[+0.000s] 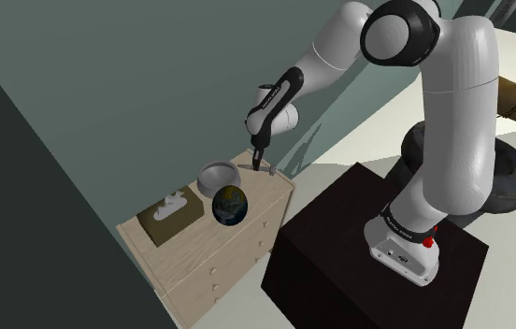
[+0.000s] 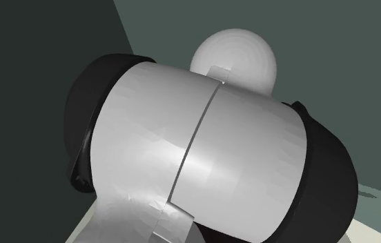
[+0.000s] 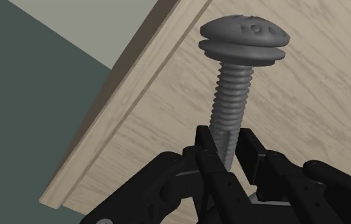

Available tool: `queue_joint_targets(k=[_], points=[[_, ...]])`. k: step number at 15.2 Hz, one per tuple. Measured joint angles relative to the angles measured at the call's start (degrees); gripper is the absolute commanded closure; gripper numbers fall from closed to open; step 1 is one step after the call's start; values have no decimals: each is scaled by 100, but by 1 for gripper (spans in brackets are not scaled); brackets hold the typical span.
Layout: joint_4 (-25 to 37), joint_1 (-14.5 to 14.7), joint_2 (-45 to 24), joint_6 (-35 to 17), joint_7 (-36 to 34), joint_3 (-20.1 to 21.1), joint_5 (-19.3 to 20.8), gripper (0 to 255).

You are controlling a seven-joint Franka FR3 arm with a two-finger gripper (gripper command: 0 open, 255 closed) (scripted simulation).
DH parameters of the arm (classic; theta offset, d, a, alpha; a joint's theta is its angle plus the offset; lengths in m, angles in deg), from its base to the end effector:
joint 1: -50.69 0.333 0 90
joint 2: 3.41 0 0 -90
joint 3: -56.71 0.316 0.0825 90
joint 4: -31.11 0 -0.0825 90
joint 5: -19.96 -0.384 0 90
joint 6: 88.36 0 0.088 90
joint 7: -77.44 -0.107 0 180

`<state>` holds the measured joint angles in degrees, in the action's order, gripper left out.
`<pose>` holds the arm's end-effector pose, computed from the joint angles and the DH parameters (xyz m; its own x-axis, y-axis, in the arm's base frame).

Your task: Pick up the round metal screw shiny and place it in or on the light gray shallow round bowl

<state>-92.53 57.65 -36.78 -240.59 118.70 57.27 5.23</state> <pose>0.5428 0.0648 0.1159 0.8153 0.5790 -0.0031 0.5728 -0.8074 -0.1418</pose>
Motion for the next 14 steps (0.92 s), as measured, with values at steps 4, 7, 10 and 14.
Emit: queue_joint_targets(k=[4, 7, 10, 14], points=[[0, 0, 0, 0, 0, 0, 0, 255], [-40, 12, 153, 113, -27, -24, 25, 255], [-124, 27, 376, 250, -60, -54, 58, 255], [-168, 52, 652, 482, -123, -97, 113, 255]])
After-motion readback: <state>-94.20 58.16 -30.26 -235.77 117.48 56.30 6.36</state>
